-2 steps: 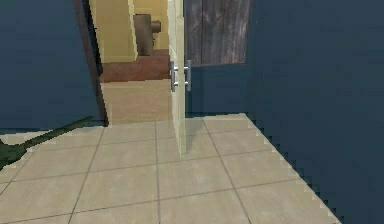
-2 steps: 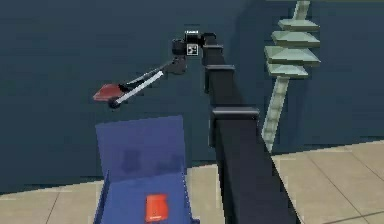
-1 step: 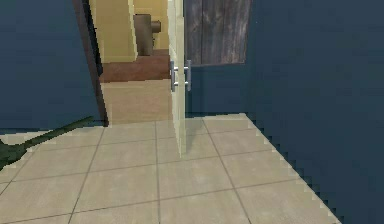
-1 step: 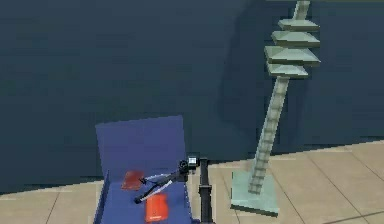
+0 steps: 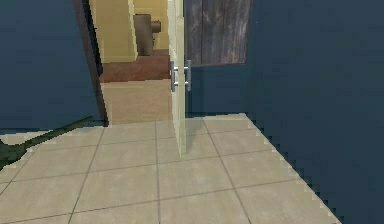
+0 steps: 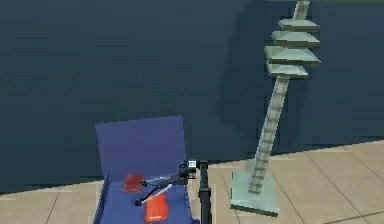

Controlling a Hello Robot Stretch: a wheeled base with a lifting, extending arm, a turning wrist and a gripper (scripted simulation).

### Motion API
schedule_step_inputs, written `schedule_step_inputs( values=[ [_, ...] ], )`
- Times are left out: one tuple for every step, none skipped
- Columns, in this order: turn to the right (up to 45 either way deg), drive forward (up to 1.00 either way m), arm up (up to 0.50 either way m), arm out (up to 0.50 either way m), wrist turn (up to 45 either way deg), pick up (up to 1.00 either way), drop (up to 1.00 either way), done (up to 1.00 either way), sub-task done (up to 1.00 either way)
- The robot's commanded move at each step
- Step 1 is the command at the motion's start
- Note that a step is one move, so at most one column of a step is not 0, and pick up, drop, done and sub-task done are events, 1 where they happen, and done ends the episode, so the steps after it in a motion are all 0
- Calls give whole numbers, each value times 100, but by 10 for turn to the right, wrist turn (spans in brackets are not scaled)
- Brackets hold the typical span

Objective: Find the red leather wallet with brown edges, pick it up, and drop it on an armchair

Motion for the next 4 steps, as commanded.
schedule_step_inputs(
  values=[
    [0, 0, -32, 0, 0, 0, 0, 0, 0],
    [0, 0, 0, 0, 0, 0, 100, 0, 0],
    [0, 0, 10, 0, 0, 0, 0, 0, 0],
    [0, 0, 0, -8, 0, 0, 0, 0, 0]
  ],
)
